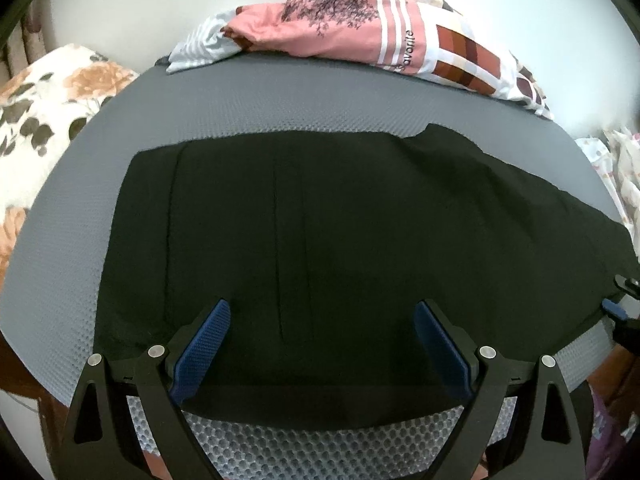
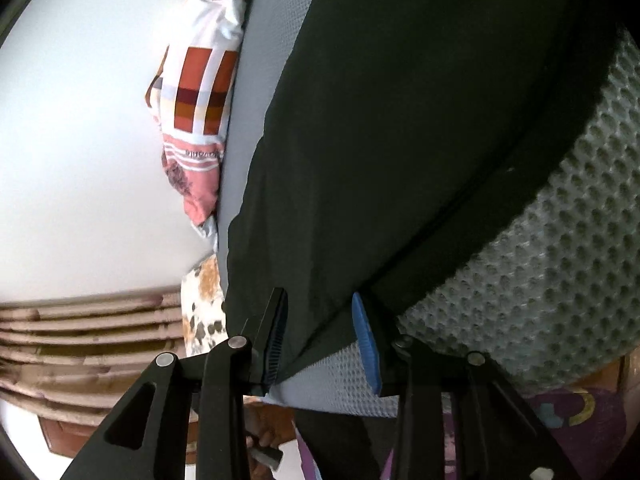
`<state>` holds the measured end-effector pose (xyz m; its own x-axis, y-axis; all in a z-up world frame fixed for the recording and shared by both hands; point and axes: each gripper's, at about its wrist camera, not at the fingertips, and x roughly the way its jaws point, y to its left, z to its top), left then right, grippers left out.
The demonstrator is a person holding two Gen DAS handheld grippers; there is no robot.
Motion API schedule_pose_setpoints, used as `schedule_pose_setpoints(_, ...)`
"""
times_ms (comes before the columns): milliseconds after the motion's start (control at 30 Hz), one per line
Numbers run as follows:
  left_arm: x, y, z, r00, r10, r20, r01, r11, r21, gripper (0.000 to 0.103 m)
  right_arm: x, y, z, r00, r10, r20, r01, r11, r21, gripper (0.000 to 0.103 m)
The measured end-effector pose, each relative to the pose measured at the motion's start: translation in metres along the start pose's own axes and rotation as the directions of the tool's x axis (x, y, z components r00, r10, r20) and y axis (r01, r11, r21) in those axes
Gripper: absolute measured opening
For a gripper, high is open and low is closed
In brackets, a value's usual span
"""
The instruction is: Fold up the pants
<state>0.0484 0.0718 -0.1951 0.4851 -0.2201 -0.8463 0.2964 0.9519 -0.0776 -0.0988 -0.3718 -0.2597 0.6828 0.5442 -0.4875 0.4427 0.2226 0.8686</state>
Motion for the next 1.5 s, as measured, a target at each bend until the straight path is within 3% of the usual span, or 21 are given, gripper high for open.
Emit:
schedule_pose_setpoints(133,0.002,0.002,-0.001,1.000,-0.001,-0.010,0.001,1.000,-0.016,0.093,0.004,-0.001,-0.002,1.000,0.005,0.027,-0.006,1.000,0.015,0.034)
schedule_pose_setpoints(300,0.001,0.002,-0.001,1.000,-0.002,-0.009,0.001,1.000,-0.017,0.093,0.014,-0.003,-0.010,0.999,0.025,-0.047,-0.024,0.999,0.030,0.032)
schedule_pose_setpoints(600,0.003,-0.002,-0.002,1.000,0.004,-0.019,-0.004,1.000,0.008,0.093,0.023,0.006,-0.004,0.998,0.062,0.031,-0.065,0.995,0.081,0.040)
schedule_pose_setpoints(667,0.004,-0.002,-0.002,1.000,0.004,-0.020,-0.004,1.000,0.011,0.093,0.026,0.010,-0.004,0.999,0.025,0.037,-0.026,0.999,0.031,0.032)
schedule_pose_setpoints(700,0.004,-0.002,-0.002,1.000,0.006,-0.020,-0.005,1.000,0.013,0.093,0.029,0.012,-0.003,0.999,-0.021,0.029,0.021,1.000,-0.006,0.014)
schedule_pose_setpoints(733,0.005,-0.002,-0.002,1.000,0.008,-0.020,-0.007,1.000,0.013,0.093,0.030,0.011,-0.003,0.999,-0.043,0.021,0.043,0.999,-0.017,0.010)
schedule_pose_setpoints(967,0.005,0.001,-0.002,1.000,0.020,-0.019,-0.020,1.000,0.010,0.093,0.021,0.006,-0.007,1.000,-0.004,-0.021,0.003,1.000,-0.016,0.009)
schedule_pose_setpoints(1067,0.005,0.004,-0.001,1.000,0.018,-0.017,-0.018,1.000,-0.001,0.093,0.015,0.011,-0.013,0.999,-0.024,-0.035,0.023,0.999,-0.046,0.008)
schedule_pose_setpoints(1200,0.007,0.000,-0.003,0.999,0.041,-0.017,-0.041,0.999,0.034,0.093,0.022,-0.009,-0.012,0.998,-0.028,-0.051,0.029,1.000,0.012,0.005)
schedule_pose_setpoints(1400,0.009,-0.002,-0.005,0.999,0.053,-0.011,-0.053,0.997,0.062,0.094,0.016,-0.021,-0.004,0.995,0.079,-0.056,-0.073,0.993,0.097,0.016)
schedule_pose_setpoints(1500,0.009,-0.002,-0.006,0.998,0.054,-0.007,-0.054,0.997,0.063,0.095,-0.006,-0.024,0.005,0.997,0.074,0.023,-0.075,0.994,0.083,0.021)
